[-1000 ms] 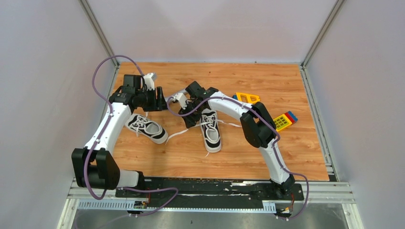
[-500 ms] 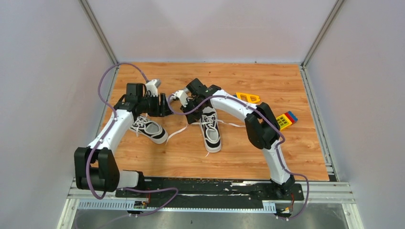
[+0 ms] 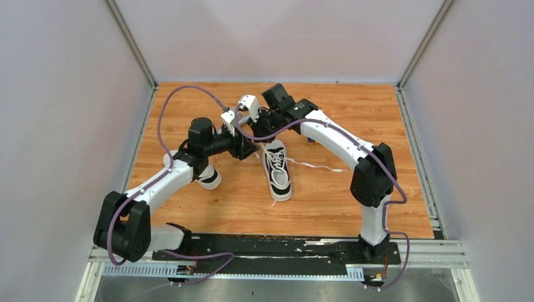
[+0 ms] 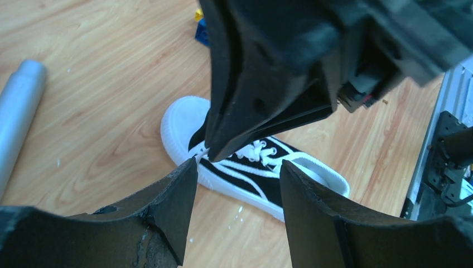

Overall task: Tie the shoes
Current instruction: Wrap the shoelace around the shoelace.

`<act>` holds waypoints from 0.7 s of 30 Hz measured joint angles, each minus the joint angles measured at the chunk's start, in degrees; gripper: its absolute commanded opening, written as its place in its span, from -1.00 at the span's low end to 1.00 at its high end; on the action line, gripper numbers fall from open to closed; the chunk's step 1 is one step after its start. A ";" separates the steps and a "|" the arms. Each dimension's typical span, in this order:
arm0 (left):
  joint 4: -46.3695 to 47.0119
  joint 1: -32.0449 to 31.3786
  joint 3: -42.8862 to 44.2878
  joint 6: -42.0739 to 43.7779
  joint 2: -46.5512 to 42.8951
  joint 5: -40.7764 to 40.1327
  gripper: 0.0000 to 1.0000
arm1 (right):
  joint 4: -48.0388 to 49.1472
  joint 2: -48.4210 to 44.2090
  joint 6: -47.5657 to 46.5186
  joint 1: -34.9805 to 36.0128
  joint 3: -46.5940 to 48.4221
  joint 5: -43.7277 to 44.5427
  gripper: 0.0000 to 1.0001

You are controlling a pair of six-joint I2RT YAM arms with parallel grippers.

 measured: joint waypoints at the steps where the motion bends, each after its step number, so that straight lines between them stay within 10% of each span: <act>1: 2.40 -0.90 -0.35 0.15 0.74 0.17 0.27 | -0.04 0.00 0.13 -0.26 -0.46 0.52 -1.00; 21: 19.43 -4.02 -4.20 6.51 11.45 -2.38 0.23 | -2.21 0.00 -0.22 -5.18 -2.56 -1.11 -1.00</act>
